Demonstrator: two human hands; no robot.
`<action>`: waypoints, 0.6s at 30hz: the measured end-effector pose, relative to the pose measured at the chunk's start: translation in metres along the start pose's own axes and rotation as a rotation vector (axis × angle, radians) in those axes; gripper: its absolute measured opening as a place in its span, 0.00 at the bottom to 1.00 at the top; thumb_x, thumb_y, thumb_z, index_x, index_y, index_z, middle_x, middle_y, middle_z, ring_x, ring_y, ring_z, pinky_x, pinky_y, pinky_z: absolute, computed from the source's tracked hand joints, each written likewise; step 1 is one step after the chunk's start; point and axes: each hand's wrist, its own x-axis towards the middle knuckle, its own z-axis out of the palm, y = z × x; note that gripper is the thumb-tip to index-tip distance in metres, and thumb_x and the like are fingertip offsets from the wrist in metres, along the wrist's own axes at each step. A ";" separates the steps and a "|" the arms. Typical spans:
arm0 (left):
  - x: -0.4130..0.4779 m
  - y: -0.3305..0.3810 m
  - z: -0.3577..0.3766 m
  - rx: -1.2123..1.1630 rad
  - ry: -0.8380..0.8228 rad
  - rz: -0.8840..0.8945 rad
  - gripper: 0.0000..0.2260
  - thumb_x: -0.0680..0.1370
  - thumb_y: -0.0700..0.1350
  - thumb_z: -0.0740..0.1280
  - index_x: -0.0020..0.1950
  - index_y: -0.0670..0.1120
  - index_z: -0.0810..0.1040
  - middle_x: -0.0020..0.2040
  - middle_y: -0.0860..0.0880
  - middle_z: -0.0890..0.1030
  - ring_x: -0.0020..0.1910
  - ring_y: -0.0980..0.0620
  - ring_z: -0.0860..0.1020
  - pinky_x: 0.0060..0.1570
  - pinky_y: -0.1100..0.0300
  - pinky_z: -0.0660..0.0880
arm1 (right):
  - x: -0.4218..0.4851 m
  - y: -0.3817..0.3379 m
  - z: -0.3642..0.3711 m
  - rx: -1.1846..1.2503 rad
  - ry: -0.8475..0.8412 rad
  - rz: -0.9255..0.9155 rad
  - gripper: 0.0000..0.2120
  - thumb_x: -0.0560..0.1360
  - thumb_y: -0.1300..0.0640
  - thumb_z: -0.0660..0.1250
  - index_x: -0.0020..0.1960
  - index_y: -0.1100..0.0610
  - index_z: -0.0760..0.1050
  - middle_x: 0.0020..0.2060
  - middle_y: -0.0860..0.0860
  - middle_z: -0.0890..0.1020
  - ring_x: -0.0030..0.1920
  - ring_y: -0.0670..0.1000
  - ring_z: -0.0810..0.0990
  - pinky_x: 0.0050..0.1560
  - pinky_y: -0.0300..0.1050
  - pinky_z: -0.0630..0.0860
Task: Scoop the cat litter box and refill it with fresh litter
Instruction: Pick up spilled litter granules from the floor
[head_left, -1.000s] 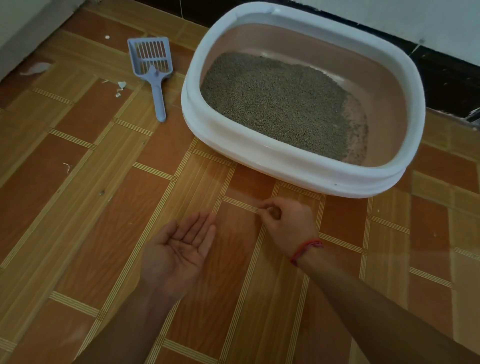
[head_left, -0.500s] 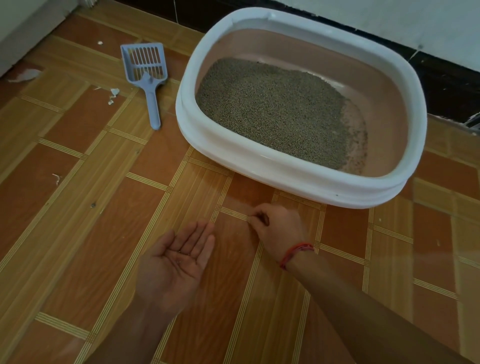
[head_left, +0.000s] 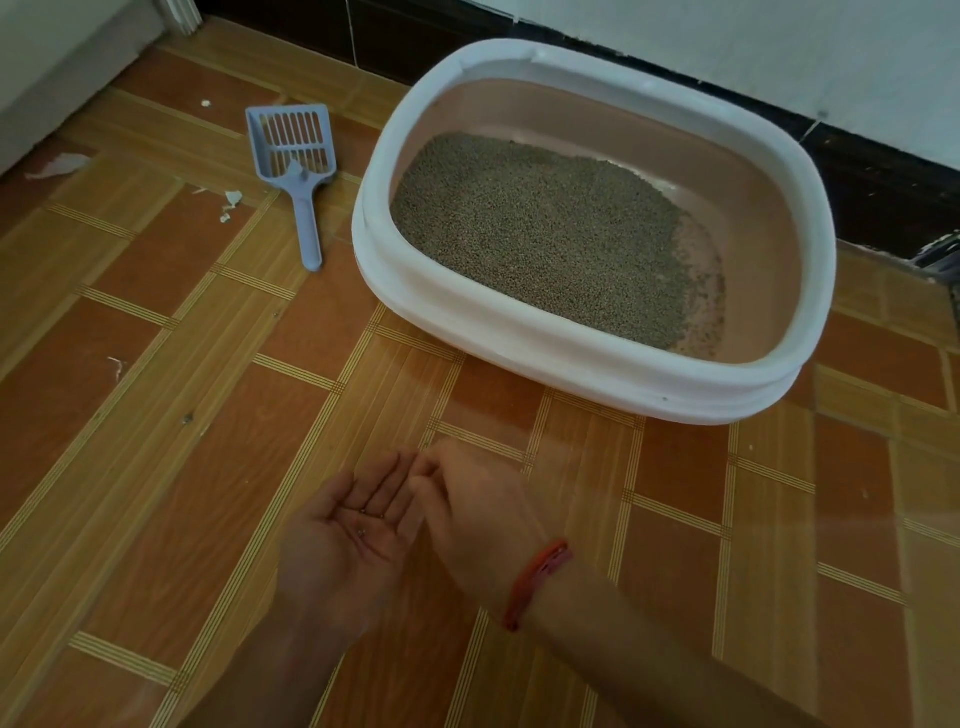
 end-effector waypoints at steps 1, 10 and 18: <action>0.000 -0.001 0.000 0.001 -0.002 -0.014 0.23 0.82 0.47 0.55 0.46 0.35 0.85 0.50 0.39 0.85 0.49 0.44 0.85 0.42 0.52 0.83 | -0.002 -0.006 0.003 0.006 -0.025 -0.012 0.05 0.80 0.50 0.57 0.51 0.48 0.71 0.49 0.44 0.78 0.49 0.46 0.76 0.51 0.47 0.74; -0.004 -0.001 -0.001 -0.003 -0.067 -0.121 0.25 0.83 0.50 0.53 0.48 0.37 0.85 0.54 0.41 0.84 0.56 0.46 0.83 0.48 0.50 0.82 | -0.008 -0.020 0.019 -0.071 -0.075 -0.139 0.08 0.80 0.52 0.56 0.55 0.50 0.72 0.52 0.49 0.78 0.51 0.53 0.78 0.50 0.54 0.76; -0.003 0.005 0.000 -0.045 -0.003 0.015 0.16 0.77 0.43 0.62 0.44 0.33 0.85 0.55 0.38 0.83 0.54 0.40 0.83 0.51 0.45 0.81 | 0.017 0.048 -0.013 -0.035 0.242 0.074 0.05 0.77 0.51 0.64 0.49 0.47 0.79 0.35 0.38 0.75 0.39 0.40 0.75 0.43 0.40 0.75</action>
